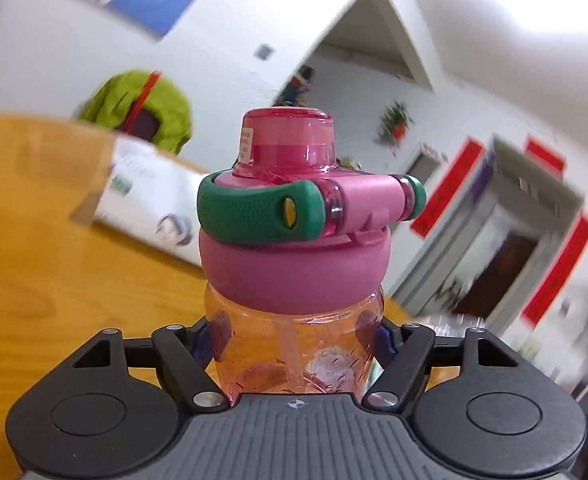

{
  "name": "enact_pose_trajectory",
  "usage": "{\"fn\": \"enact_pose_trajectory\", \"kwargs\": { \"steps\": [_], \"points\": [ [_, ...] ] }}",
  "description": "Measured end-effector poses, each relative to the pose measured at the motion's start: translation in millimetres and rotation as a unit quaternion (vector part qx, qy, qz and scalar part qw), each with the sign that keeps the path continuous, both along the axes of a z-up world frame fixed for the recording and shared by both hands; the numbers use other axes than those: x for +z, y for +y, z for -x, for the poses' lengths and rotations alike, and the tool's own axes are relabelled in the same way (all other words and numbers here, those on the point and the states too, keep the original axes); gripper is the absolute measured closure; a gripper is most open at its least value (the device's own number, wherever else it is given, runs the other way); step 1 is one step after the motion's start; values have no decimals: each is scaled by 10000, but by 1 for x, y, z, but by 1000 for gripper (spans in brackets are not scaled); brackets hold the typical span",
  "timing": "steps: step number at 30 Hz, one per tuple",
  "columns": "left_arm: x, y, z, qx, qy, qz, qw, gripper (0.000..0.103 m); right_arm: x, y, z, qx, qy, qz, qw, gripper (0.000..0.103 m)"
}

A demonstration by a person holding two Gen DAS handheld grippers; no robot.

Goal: Clean container
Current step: 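Hold the bottle in the left tool while the right tool holds the towel aside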

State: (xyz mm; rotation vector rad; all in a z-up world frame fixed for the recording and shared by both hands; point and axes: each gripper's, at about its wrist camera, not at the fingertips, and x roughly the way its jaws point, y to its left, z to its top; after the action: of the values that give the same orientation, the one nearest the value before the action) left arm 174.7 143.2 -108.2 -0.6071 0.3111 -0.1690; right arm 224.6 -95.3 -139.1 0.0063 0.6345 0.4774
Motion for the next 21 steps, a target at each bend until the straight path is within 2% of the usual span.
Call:
{"fn": "enact_pose_trajectory", "kwargs": {
  "steps": [2,3,5,7,11,12,13,16,21],
  "points": [
    [-4,6,1,103,37,302,9995,32,4,-3,-5,-117,190,-280,9994,80],
    [-4,6,2,132,36,372,9992,32,6,-7,-10,-159,332,-599,9975,81],
    [-3,4,4,164,3,389,9991,32,9,-15,-18,-136,645,-1444,9873,82],
    [-1,-1,6,177,-53,305,9994,32,8,-18,-26,-229,905,-1991,9755,82],
    [0,-8,10,195,-138,121,9996,32,-14,-12,-38,-540,1481,-2274,9610,82],
    [-1,-9,10,202,-143,104,9996,32,-15,-12,-35,-521,1487,-2294,9605,82],
    [-1,-9,10,211,-145,95,9996,32,-14,-13,-30,-464,1540,-2318,9594,82],
    [-1,-9,11,258,-148,77,9995,32,-18,-15,-17,-115,1948,-2639,9446,82],
    [-4,-6,10,273,-135,102,9995,32,-28,-8,3,568,2456,-2841,9251,82]
  ]
}}
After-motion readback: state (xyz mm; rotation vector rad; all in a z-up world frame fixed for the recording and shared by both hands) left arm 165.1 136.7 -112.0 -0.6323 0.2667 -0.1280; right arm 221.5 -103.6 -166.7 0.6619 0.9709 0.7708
